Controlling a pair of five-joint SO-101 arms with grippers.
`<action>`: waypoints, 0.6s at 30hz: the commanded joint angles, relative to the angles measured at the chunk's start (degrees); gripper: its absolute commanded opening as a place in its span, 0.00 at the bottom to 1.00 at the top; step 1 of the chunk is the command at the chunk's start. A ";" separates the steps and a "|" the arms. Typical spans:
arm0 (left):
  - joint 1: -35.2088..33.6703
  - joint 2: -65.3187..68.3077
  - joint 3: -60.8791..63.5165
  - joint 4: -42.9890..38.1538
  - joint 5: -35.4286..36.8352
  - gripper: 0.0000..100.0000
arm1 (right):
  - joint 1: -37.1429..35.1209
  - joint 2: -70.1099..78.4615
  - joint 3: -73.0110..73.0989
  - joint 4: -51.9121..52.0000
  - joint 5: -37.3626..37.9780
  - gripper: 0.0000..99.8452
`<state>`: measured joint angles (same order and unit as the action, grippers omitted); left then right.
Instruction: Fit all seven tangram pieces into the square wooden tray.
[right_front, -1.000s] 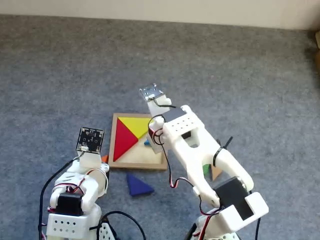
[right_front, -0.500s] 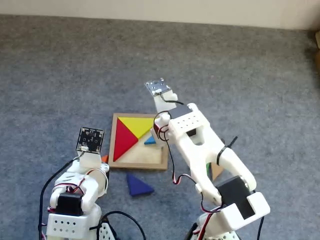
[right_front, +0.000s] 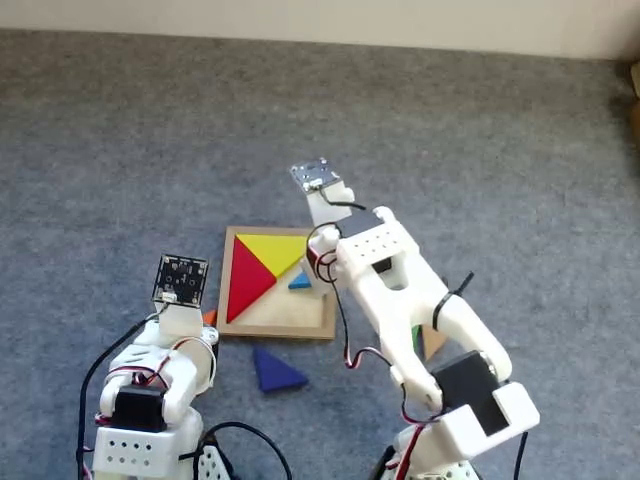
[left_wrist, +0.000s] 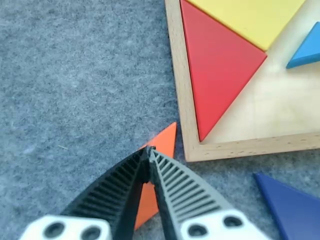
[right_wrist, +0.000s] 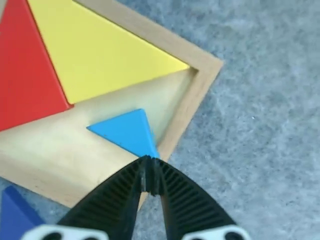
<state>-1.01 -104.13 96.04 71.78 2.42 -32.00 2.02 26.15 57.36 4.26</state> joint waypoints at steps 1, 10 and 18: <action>-0.04 0.04 1.19 0.26 0.53 0.01 | 0.92 2.77 -0.92 -0.84 0.53 0.00; -0.04 0.04 1.19 0.26 0.53 0.01 | 2.07 3.91 -5.41 -1.63 0.53 0.00; -0.04 0.04 1.19 0.26 0.53 0.01 | 3.30 3.03 -5.49 -5.93 0.53 0.00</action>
<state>-1.01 -104.13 96.04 71.78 2.42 -29.71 6.15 24.75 52.62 4.26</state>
